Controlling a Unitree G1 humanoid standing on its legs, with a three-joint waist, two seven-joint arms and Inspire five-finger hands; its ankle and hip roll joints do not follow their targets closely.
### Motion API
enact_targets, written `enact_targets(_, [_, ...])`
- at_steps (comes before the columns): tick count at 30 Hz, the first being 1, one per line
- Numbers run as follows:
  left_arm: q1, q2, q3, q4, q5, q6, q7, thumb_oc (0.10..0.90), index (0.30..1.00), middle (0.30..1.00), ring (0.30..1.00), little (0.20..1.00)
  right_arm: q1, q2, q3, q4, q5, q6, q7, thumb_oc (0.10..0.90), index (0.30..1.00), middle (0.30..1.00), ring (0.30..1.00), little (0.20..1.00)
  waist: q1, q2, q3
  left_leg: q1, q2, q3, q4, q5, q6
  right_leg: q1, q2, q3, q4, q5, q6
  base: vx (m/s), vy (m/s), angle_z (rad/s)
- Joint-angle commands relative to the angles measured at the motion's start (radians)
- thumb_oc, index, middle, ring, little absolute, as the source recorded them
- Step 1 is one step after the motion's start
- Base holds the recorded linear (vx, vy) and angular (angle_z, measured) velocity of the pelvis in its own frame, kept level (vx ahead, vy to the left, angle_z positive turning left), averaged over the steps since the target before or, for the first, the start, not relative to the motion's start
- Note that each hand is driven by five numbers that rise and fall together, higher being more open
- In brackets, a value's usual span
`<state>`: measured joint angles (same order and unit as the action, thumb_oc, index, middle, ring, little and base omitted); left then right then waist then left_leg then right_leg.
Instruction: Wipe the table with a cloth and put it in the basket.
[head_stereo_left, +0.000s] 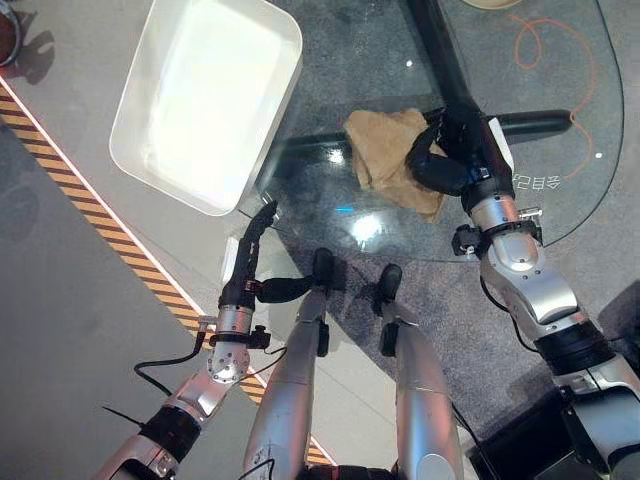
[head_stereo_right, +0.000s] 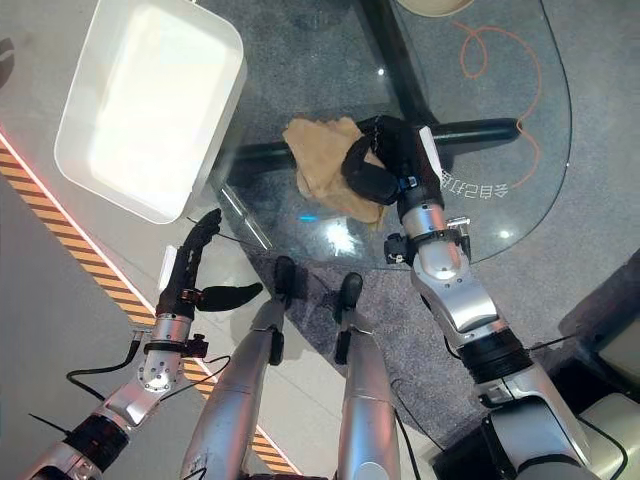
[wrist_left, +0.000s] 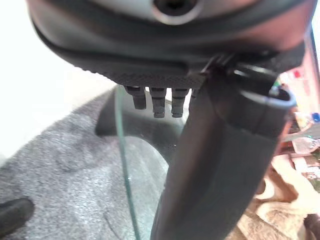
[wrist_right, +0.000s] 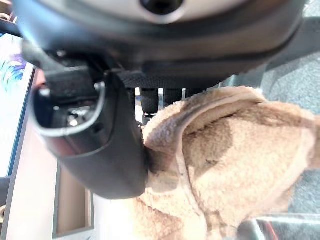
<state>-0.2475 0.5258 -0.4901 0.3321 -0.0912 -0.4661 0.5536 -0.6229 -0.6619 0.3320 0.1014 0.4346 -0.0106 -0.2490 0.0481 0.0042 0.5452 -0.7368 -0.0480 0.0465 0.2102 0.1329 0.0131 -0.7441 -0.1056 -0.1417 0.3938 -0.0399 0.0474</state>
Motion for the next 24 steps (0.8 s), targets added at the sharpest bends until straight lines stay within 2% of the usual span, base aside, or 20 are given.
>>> enact_targets(1, [0.005, 0.008, 0.041, -0.114, 0.063, -0.115, 0.056, 0.800, 0.900, 0.900, 0.900, 0.900, -0.058, -0.008, -0.066, -0.210, 0.024, -0.153, 0.040, 0.100, 0.300, 0.300, 0.300, 0.200, 0.003, -0.006, -0.025, 0.068, -0.007, 0.002, 0.068, -0.159, 0.012, 0.048, 0.006, 0.005, -0.100, 0.086, 0.058, 0.00, 0.000, 0.00])
enact_targets(13, [-0.117, -0.027, 0.031, -0.143, 0.049, -0.130, 0.019, 0.800, 0.900, 0.900, 0.900, 0.900, -0.062, 0.031, -0.011, -0.311, 0.100, -0.138, 0.171, 0.100, 0.300, 0.300, 0.300, 0.200, -0.017, -0.027, -0.025, 0.073, -0.007, 0.006, 0.066, -0.154, 0.014, 0.052, 0.015, 0.022, -0.103, 0.093, 0.062, 0.00, 0.000, 0.00])
enact_targets(24, [-0.282, -0.112, -0.033, -0.109, -0.004, -0.092, -0.090, 0.800, 0.900, 0.900, 0.900, 0.900, -0.137, 0.123, 0.096, -0.356, 0.174, -0.055, 0.296, 0.100, 0.300, 0.300, 0.300, 0.200, -0.031, -0.064, -0.025, 0.084, -0.006, 0.002, 0.059, -0.154, 0.014, 0.063, 0.026, 0.034, -0.117, 0.107, 0.069, 0.00, -0.010, 0.00])
